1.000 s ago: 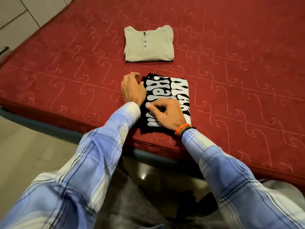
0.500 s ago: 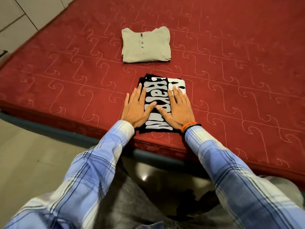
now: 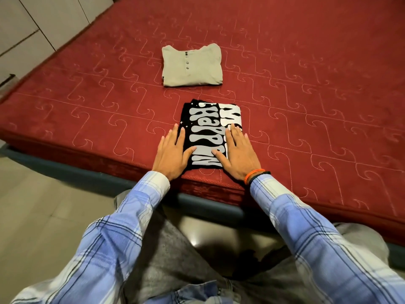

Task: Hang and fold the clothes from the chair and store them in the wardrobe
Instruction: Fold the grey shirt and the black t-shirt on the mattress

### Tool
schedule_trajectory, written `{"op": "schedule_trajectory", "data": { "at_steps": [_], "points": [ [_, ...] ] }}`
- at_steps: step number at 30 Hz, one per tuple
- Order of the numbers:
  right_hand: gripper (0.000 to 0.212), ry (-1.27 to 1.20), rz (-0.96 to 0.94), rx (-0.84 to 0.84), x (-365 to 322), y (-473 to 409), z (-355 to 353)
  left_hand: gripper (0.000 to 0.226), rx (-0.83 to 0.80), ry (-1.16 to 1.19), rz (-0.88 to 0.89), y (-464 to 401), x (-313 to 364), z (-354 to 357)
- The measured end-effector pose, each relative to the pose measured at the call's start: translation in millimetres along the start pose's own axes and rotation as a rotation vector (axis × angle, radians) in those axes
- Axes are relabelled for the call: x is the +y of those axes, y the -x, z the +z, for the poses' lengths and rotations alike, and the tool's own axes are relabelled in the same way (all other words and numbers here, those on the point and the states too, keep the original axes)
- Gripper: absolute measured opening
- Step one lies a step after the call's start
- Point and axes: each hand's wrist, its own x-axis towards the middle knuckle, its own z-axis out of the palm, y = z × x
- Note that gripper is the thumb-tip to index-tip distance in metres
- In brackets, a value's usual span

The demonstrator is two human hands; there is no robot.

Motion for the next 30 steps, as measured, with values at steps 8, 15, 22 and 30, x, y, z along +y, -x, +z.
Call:
{"op": "schedule_trajectory", "data": {
  "at_steps": [8,15,22,30],
  "points": [
    [0.062,-0.033,-0.341,0.125,-21.8,7.0,-10.2,0.029,0.125,0.234,0.262,11.8,5.7,-12.3],
    [0.040,0.018,-0.352,0.117,-19.3,6.9,-5.2,0.077,-0.032,0.193,0.260,17.2,-1.2,-14.1],
    [0.030,0.001,-0.209,0.068,-30.9,0.8,-26.8,0.038,0.087,0.110,0.245,8.4,11.7,-24.1],
    [0.050,-0.026,-0.110,0.176,-53.3,-15.4,-35.4,0.038,0.250,0.227,0.197,-2.1,30.3,-45.4]
  ]
}}
